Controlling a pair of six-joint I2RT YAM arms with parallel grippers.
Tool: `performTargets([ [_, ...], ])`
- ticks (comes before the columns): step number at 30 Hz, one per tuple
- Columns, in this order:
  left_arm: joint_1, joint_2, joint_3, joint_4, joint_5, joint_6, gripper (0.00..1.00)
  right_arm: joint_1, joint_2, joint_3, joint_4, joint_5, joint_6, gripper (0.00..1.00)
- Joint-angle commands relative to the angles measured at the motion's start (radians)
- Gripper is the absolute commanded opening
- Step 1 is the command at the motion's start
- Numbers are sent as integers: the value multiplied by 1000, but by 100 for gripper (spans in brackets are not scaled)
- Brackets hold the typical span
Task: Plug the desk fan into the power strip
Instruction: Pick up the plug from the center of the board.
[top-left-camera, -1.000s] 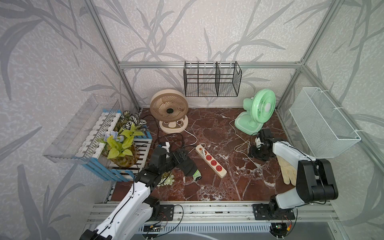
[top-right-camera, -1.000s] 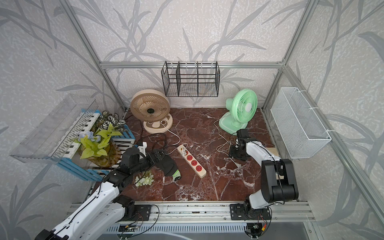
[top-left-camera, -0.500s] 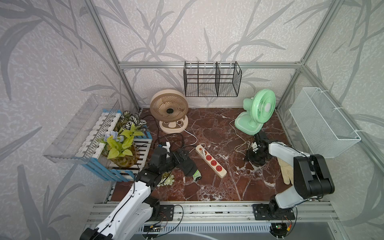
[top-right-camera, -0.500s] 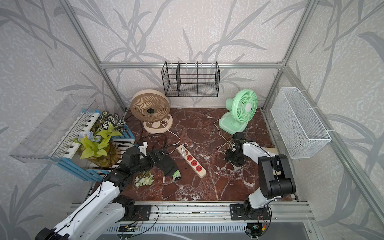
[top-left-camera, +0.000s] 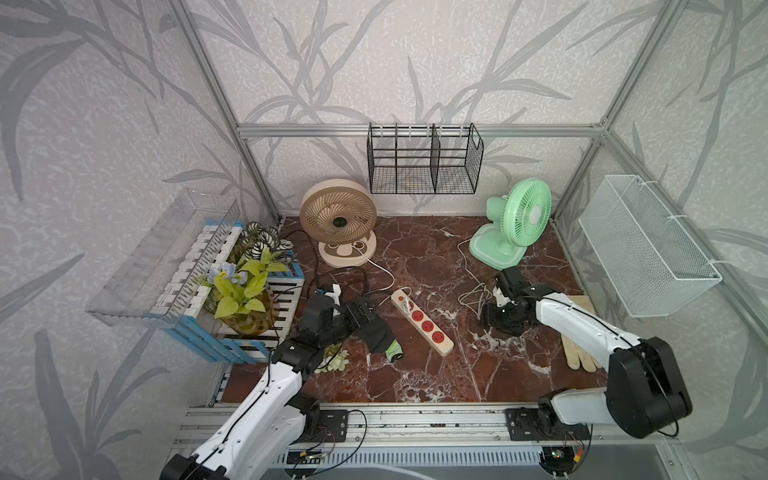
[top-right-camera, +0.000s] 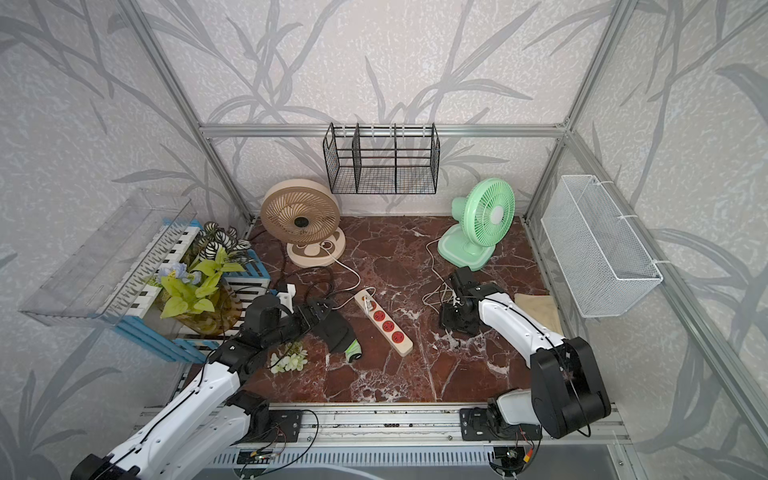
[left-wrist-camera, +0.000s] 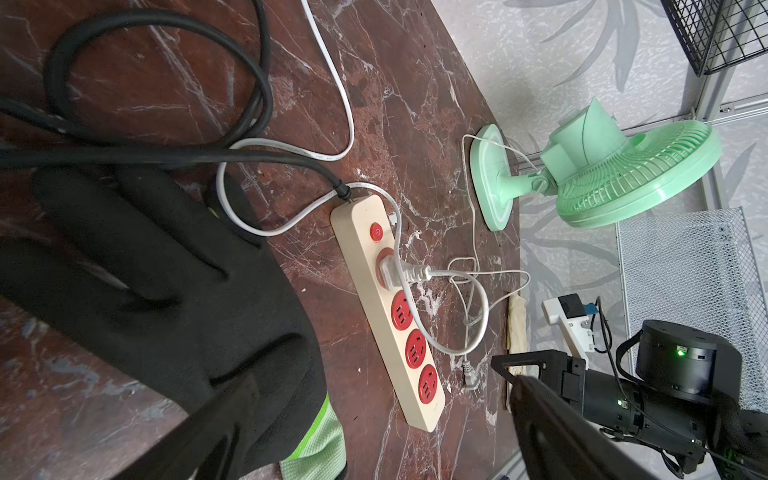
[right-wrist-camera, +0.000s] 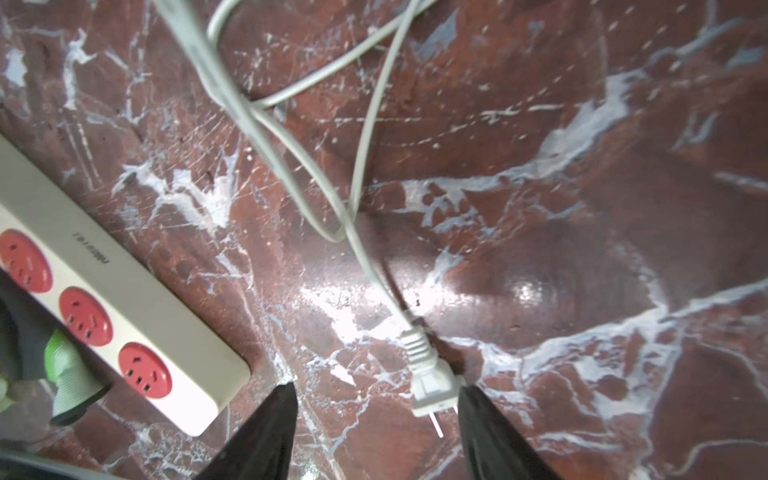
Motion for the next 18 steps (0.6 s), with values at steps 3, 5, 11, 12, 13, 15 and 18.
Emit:
performTargets([
  [3, -5, -3, -6, 20, 17, 5, 100, 5, 82, 64, -56, 111, -90, 51],
  [5, -5, -1, -8, 22, 17, 6, 100, 9, 126, 92, -70, 126, -118, 44],
  [11, -6, 10, -23, 44, 27, -1, 100, 24, 230, 140, -40, 134, -163, 42],
  [12, -7, 10, -26, 46, 29, -3, 100, 25, 245, 146, -35, 126, -166, 42],
  [13, -6, 8, -28, 46, 30, -2, 100, 26, 261, 154, -30, 117, -169, 42],
  [15, -7, 3, -31, 43, 28, -2, 100, 29, 290, 170, -15, 98, -174, 42],
  [18, -8, -1, -36, 42, 28, -3, 100, 34, 340, 193, -8, 74, -178, 41],
])
